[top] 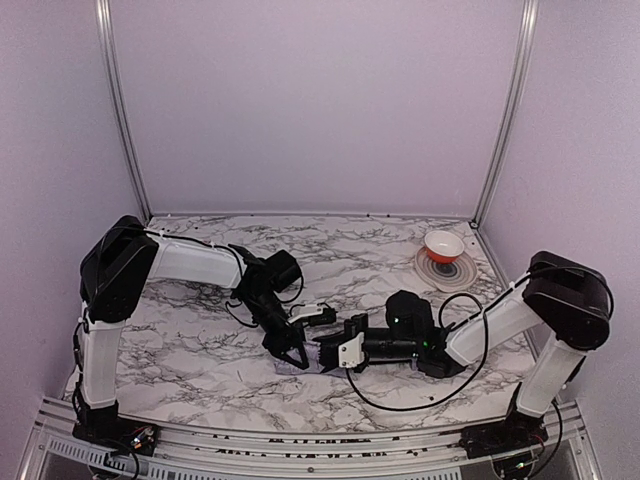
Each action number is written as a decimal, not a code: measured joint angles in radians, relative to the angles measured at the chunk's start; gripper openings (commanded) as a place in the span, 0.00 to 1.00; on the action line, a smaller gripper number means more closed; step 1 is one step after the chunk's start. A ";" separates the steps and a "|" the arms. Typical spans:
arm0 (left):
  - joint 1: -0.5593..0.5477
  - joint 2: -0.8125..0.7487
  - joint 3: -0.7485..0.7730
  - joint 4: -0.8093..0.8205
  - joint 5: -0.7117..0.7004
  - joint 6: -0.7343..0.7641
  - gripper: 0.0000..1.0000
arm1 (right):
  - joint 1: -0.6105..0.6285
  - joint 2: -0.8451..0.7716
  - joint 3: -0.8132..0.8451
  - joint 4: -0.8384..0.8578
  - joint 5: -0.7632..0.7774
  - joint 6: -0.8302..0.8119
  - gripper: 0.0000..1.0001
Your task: Put away the umbrella
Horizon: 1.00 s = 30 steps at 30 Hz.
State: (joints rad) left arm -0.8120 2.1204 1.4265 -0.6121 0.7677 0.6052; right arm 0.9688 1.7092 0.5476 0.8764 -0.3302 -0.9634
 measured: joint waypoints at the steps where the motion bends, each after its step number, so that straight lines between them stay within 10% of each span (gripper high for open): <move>1: 0.000 0.000 0.000 0.000 -0.005 -0.006 0.41 | 0.005 0.005 0.003 -0.010 0.001 -0.006 0.00; 12: 0.006 -0.034 -0.048 0.126 -0.085 -0.073 0.64 | 0.017 0.058 0.017 -0.014 0.087 -0.096 0.00; 21: 0.020 -0.220 -0.435 0.625 -0.093 -0.113 0.77 | 0.021 0.073 0.018 0.011 0.087 -0.104 0.00; 30: -0.009 -0.310 -0.512 0.838 -0.185 -0.095 0.89 | 0.020 0.088 0.016 0.035 0.087 -0.104 0.00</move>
State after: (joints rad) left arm -0.8207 1.8107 0.9150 0.2256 0.5831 0.5102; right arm 0.9890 1.7973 0.5640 0.9112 -0.2432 -1.0676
